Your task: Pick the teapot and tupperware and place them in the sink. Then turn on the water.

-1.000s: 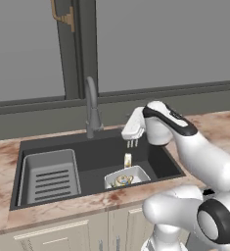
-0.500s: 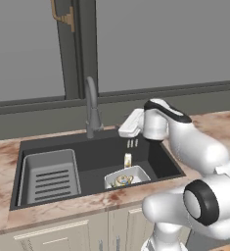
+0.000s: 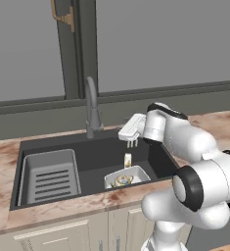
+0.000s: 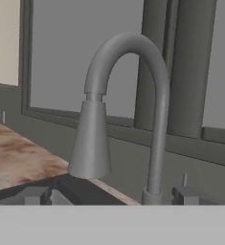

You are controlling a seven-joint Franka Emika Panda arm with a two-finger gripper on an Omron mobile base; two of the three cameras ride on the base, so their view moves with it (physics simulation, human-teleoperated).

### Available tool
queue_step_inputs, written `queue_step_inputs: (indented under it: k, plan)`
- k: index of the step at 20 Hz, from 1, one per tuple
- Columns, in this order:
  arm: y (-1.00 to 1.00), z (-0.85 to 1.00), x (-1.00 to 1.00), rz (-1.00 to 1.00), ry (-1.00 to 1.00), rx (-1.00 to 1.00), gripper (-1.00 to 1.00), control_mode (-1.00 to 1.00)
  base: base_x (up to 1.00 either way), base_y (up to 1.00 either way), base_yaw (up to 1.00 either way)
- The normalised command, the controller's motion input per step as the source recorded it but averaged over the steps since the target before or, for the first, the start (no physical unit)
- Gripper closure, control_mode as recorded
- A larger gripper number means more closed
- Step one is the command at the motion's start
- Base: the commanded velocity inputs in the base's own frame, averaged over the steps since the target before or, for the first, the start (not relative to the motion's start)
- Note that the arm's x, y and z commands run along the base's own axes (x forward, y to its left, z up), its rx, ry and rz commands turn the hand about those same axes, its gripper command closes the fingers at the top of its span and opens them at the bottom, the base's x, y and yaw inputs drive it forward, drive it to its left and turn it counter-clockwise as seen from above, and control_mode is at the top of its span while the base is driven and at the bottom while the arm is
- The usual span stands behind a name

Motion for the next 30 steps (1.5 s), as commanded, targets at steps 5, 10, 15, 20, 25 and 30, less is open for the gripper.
queue_step_inputs:
  k: [5,10,15,20,25,30]
  plan:
    - [0.0,-0.01,0.23,0.0,0.0,0.0,-1.0,-1.0,0.0,0.0,0.0]
    - [0.06,-0.01,0.33,-0.03,0.0,0.0,-1.0,-1.0,0.0,0.0,0.0]
    - [0.22,-0.11,0.28,-0.06,0.0,0.0,-1.0,-1.0,0.0,0.0,0.0]
    - [0.22,-0.23,0.23,-0.08,0.0,0.0,-1.0,-1.0,0.0,0.0,0.0]
    - [0.04,-0.21,0.28,-0.11,0.0,0.0,-1.0,-1.0,0.0,0.0,0.0]
    - [0.0,-0.17,0.38,-0.13,0.0,0.0,-1.0,-1.0,0.0,0.0,0.0]
